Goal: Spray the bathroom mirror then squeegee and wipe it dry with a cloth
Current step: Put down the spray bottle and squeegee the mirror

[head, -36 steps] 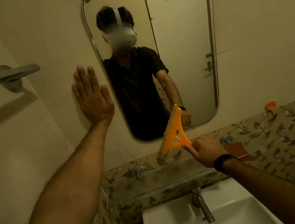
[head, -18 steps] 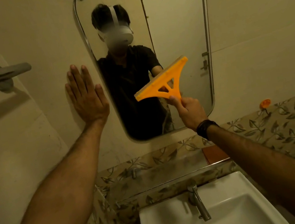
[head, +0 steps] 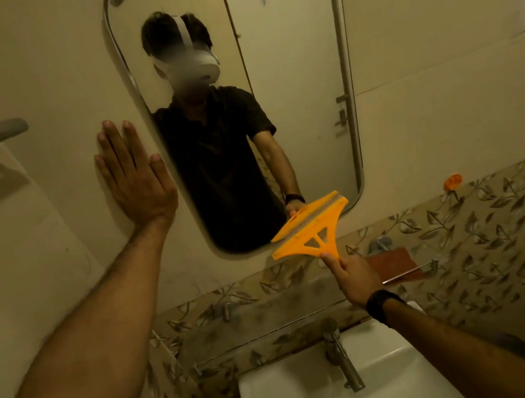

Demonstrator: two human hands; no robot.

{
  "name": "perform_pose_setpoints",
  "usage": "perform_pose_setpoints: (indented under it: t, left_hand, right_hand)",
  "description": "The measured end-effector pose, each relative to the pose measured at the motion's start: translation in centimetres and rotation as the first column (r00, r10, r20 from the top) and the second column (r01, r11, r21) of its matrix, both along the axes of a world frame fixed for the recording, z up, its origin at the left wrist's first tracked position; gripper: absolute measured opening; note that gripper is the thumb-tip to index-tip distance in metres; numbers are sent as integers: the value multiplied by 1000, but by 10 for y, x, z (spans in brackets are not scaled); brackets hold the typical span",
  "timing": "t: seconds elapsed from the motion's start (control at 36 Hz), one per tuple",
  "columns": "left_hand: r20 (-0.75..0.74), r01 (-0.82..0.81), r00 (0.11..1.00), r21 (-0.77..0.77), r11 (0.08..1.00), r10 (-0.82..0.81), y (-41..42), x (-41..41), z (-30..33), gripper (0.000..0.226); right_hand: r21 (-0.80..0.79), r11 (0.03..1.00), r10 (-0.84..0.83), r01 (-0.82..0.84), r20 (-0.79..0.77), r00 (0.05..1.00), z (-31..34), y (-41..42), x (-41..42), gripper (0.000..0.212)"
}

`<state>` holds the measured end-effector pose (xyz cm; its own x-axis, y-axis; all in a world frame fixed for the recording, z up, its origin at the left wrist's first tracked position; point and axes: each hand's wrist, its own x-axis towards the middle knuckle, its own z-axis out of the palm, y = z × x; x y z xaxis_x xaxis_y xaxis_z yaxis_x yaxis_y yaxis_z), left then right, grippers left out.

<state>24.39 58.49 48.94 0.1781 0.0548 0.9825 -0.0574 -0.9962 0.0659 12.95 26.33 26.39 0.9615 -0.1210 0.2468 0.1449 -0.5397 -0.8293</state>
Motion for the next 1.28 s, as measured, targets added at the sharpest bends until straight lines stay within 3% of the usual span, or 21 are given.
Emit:
perform_pose_setpoints:
  t: [0.17, 0.28, 0.53, 0.69, 1.14, 1.28]
  left_hand:
    - [-10, -9, 1000, 0, 1000, 9, -1, -2, 1, 61]
    - [-13, -9, 1000, 0, 1000, 9, 0, 0, 0, 61]
    - [-22, -11, 1000, 0, 1000, 11, 2, 0, -2, 63]
    - [-28, -5, 1000, -7, 1000, 4, 1, 0, -1, 62]
    - [-50, 4, 999, -20, 1000, -5, 0, 1, -3, 62]
    - [-85, -19, 996, -19, 1000, 17, 1, 0, -2, 62]
  right_hand:
    - [-69, 997, -39, 37, -26, 999, 0, -11, -6, 58]
    - [-6, 994, -111, 112, 88, 990, 6, -16, -13, 62]
    - [278, 960, -129, 29, 349, 928, 151, -6, 20, 48]
    - [237, 972, -115, 9, 438, 892, 202, -7, 45, 49]
    - [135, 990, -68, 46, 161, 985, 30, -17, 21, 60]
    - [143, 987, -81, 75, 37, 996, 5, -19, 13, 58]
